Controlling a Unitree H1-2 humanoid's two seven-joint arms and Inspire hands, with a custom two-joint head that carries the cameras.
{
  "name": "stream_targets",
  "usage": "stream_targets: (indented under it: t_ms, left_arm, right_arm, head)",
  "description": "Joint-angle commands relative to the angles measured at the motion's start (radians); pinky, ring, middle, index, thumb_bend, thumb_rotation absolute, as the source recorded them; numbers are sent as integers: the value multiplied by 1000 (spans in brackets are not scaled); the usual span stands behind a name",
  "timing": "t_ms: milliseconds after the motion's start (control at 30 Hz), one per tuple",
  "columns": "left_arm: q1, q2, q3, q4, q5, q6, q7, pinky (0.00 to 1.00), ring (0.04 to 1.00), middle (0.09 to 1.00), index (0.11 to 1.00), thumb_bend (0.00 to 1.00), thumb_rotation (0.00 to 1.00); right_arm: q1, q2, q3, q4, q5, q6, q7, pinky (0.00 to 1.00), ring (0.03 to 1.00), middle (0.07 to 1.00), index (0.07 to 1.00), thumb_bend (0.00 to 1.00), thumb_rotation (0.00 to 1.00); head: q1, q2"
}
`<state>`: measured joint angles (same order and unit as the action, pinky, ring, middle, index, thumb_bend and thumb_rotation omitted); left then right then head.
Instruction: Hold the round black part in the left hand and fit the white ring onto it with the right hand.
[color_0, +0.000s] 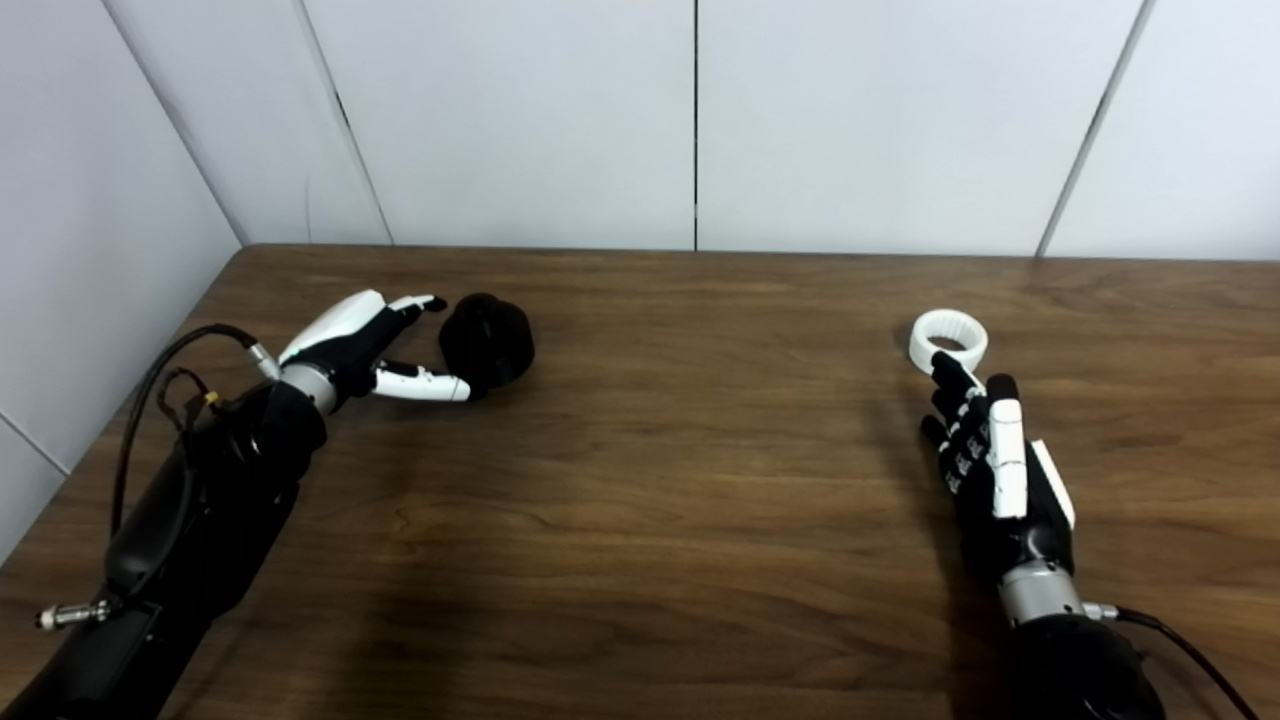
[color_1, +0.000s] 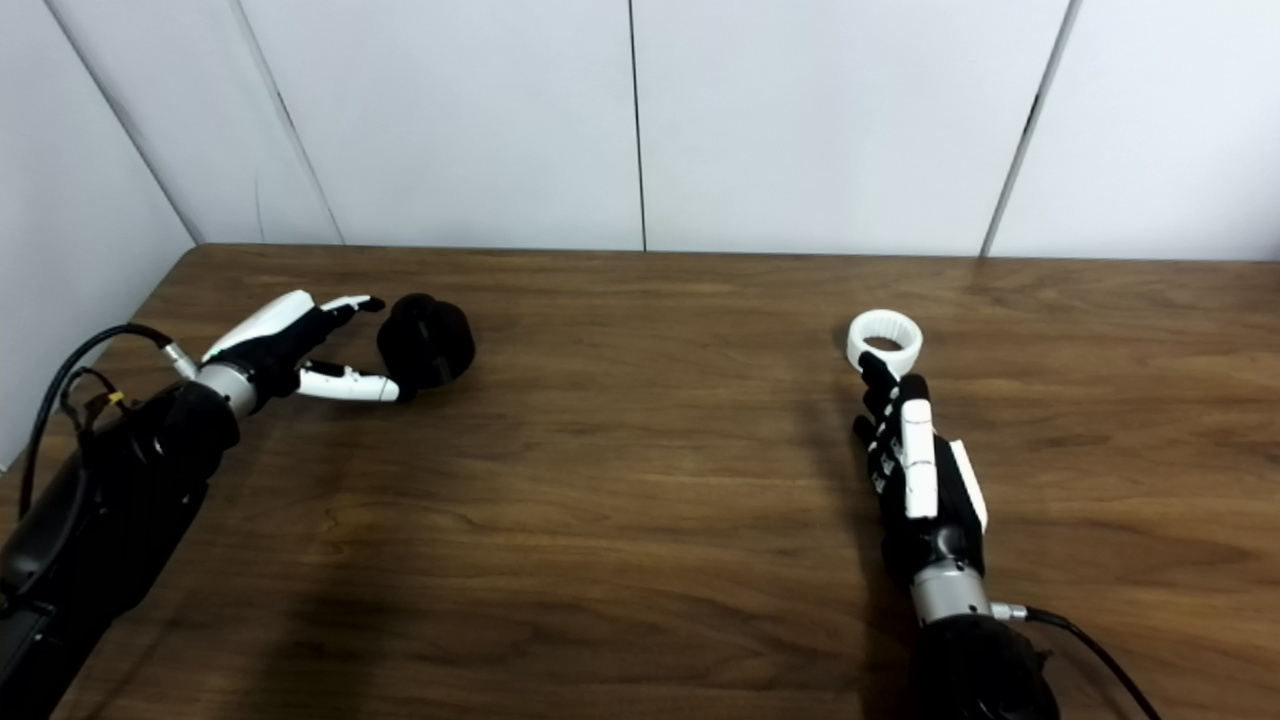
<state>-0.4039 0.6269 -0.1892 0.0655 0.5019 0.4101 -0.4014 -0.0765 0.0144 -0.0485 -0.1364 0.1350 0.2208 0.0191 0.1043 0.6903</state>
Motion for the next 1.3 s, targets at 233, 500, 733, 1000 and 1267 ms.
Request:
stream_targets:
  t_ms: [233,500,733,1000,1267]
  left_arm:
    - [-87,-10,-17,73,43,-66,69,858,1000,1000,965,1000,547]
    - [-110,-33,-20,111,55,-95,95,883,1000,1000,989,1000,546]
    - [-124,-45,-18,105,57,-74,81,919,1000,1000,1000,1000,535]
    - [-135,-66,-17,129,53,-73,90,892,1000,1000,1000,1000,515]
    - [-143,-82,-25,172,56,-116,126,854,1000,1000,1000,1000,519]
  right_arm:
    - [-7,-11,2,-33,-16,-40,2,1000,982,949,894,581,1000]
    - [-4,-19,-2,-32,-6,-36,7,1000,977,946,894,582,1000]
    - [-4,-20,0,-32,-12,-38,3,1000,967,936,887,581,1000]
    - [-2,-31,-2,-27,-3,-48,14,1000,953,925,879,594,1000]
    - [-1,-32,-7,-31,-2,-46,9,1000,944,911,871,586,1000]
  head:
    - [-1,-1]
    - [1,-6]
    - [4,-7]
    - [8,-13]
    - [9,-13]
